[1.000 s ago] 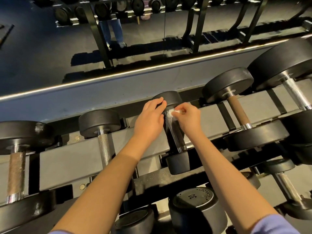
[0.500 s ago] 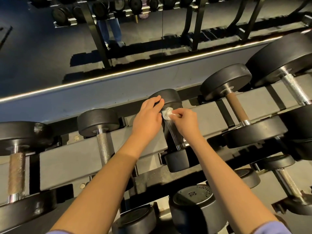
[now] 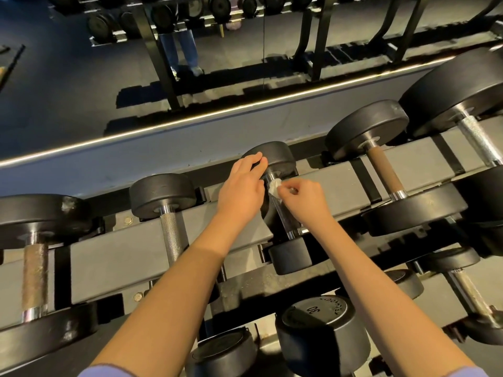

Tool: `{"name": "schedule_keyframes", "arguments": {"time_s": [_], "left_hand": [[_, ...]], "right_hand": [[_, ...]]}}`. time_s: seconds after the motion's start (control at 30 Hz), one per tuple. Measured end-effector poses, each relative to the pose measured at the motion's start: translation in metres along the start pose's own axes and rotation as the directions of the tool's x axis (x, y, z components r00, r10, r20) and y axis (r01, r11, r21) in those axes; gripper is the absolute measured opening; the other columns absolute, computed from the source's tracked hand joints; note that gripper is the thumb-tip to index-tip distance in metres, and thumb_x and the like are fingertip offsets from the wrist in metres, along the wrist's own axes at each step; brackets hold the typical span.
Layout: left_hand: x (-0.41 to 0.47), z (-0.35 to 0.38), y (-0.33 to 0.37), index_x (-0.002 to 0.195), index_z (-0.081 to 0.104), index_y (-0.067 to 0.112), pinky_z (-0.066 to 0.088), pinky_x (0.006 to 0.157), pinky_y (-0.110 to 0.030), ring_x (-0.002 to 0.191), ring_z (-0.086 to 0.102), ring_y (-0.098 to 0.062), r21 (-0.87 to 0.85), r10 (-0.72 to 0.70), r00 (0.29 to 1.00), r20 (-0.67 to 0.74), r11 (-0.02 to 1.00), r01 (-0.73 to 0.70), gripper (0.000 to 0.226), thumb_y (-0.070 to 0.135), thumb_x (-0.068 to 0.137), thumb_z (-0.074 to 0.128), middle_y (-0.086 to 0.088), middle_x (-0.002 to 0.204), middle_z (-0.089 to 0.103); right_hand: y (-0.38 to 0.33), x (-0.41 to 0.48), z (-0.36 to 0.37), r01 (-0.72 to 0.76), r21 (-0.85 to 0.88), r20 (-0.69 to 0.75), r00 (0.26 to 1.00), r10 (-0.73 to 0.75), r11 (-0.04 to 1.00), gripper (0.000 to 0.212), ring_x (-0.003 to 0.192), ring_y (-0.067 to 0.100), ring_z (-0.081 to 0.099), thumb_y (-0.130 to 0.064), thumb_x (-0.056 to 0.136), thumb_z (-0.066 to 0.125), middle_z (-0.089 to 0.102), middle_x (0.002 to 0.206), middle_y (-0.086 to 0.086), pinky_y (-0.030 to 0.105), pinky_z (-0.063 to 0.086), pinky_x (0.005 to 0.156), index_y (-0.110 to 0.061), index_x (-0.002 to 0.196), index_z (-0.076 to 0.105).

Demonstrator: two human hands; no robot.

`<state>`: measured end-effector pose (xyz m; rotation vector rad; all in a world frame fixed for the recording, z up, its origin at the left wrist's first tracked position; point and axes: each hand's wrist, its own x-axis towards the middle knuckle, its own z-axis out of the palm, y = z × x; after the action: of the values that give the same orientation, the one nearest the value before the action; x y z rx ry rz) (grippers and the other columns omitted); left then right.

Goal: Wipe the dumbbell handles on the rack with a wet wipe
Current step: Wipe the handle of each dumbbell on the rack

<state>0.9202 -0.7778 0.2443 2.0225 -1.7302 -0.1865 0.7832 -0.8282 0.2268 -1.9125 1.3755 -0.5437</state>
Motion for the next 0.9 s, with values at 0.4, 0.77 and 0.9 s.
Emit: {"name": "schedule_keyframes", "arguments": {"time_s": [0.4,0.77,0.9], "left_hand": [[0.001,0.002,0.001,0.146,0.037,0.021,0.035,0.097,-0.023,0.139,0.024,-0.010,-0.020,-0.015,1.000,-0.004,1.000,0.015,0.048,0.014,0.099,0.045,0.006,0.151,0.032],[-0.003,-0.003,0.009,0.150,0.029,0.019,0.035,0.107,-0.031,0.143,0.019,-0.013,0.019,-0.039,0.998,0.055,0.999,0.038,0.053,0.018,0.100,0.045,0.004,0.155,0.025],[-0.004,-0.007,0.017,0.151,0.025,0.017,0.030,0.113,-0.036,0.144,0.017,-0.016,0.008,-0.083,0.988,0.130,0.997,0.083,0.056,0.023,0.100,0.047,0.003,0.157,0.021]], "right_hand": [[0.012,-0.017,-0.026,-0.013,-0.196,0.223,0.973,0.058,0.981,0.006,0.073,0.010,0.055,-0.014,0.082,0.072,0.062,0.081,-0.001,0.021,0.041,0.069,-0.013,0.088,0.073],[0.011,-0.022,-0.027,-0.128,-0.302,0.243,0.948,0.206,0.945,0.018,0.073,0.017,0.061,-0.019,0.076,0.077,0.061,0.068,0.001,0.027,0.045,0.062,-0.021,0.064,0.064],[0.011,-0.040,-0.031,-0.119,-0.102,0.083,0.988,0.127,0.988,0.005,0.072,0.014,0.059,-0.016,0.084,0.069,0.063,0.074,0.000,0.022,0.043,0.062,-0.017,0.080,0.068]]}}
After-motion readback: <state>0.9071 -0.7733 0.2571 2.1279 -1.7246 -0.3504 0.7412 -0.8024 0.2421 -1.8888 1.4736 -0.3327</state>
